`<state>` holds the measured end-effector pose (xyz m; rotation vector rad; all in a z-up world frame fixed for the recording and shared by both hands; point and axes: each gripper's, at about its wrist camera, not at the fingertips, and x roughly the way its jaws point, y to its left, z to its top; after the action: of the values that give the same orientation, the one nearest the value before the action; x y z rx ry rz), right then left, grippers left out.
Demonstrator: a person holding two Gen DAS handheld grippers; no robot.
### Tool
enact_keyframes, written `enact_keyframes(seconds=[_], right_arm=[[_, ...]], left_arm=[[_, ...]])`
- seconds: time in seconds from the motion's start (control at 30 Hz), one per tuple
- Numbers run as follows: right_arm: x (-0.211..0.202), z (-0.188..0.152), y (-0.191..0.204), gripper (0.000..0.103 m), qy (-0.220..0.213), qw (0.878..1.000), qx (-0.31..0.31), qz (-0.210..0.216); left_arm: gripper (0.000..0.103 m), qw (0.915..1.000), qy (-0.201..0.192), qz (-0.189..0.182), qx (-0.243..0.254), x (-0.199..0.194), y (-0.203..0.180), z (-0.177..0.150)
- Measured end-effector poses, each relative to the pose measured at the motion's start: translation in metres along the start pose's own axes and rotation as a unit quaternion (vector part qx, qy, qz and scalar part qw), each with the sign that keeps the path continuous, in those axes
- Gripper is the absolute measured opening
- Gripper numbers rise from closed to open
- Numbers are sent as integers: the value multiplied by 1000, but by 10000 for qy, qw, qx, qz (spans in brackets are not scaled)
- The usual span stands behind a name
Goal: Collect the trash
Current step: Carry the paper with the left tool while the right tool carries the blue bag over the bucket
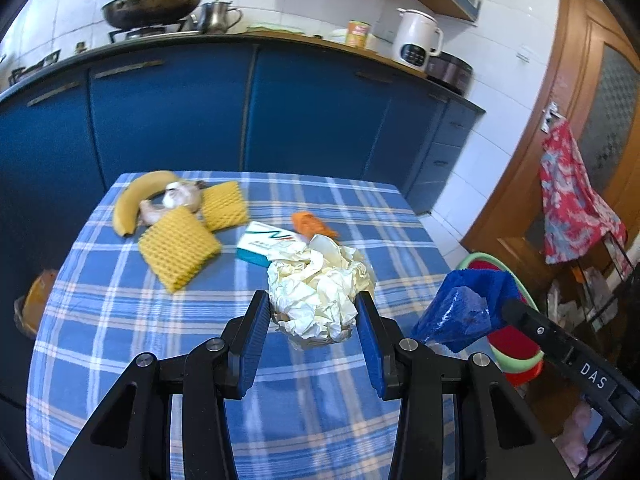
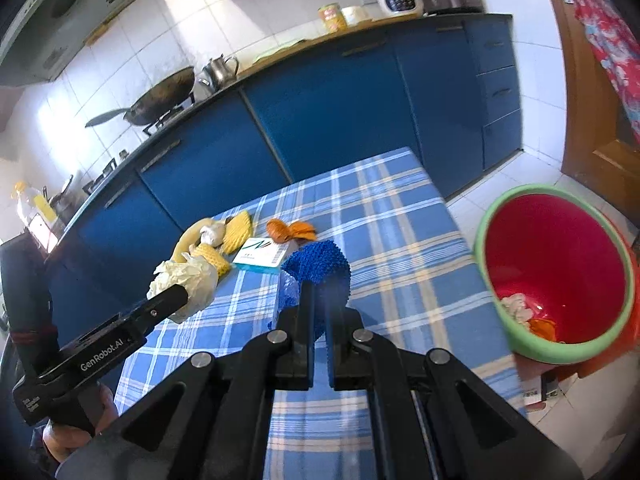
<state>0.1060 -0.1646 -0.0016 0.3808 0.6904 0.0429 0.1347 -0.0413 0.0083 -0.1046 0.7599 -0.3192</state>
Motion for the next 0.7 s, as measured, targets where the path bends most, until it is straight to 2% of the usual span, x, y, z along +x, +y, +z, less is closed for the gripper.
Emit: enact_keyframes(seconds=[0.5,0.7], right_arm=[[-48,4,-67,6,-406,9972,513,-371],[-61,6,-98,6,-593,9934,663,-721]], left_arm=[[44,9967,295,-313,684,28,-77,2],[44,9928,425,-477,1015,45,-116,0]])
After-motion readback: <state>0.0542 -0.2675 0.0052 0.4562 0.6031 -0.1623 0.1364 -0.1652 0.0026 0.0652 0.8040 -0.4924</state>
